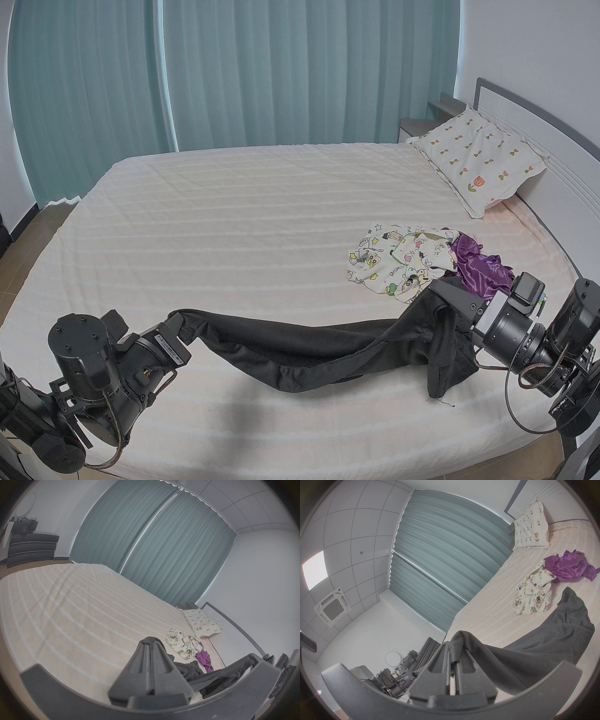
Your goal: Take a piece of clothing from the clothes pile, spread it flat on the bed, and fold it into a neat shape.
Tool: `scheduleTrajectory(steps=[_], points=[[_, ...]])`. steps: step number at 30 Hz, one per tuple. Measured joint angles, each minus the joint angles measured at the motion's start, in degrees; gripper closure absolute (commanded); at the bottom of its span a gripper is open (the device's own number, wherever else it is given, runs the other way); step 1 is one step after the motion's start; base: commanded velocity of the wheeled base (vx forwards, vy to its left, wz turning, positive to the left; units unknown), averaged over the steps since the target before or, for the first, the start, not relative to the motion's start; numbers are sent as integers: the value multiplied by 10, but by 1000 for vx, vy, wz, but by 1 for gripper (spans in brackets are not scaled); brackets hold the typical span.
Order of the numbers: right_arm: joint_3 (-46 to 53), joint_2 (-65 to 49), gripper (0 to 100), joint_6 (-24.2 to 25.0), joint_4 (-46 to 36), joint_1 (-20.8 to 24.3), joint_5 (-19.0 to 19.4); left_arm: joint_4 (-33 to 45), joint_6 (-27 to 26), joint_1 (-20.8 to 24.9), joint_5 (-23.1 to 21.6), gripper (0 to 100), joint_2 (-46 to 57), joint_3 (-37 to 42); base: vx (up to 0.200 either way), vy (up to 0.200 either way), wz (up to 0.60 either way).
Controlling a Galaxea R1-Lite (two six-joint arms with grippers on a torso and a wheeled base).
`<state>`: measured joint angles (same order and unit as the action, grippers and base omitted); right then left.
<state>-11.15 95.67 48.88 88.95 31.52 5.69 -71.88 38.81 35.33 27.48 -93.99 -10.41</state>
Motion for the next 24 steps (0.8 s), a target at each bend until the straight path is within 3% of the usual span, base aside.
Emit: scheduleTrajectory(steps=[22,24], points=[[5,0,100,0,0,14,0,0,3,4,-1,100,-7,3,0,200,0],[5,1,100,0,0,13,0,0,4,4,-2,100,-8,3,0,0,0]])
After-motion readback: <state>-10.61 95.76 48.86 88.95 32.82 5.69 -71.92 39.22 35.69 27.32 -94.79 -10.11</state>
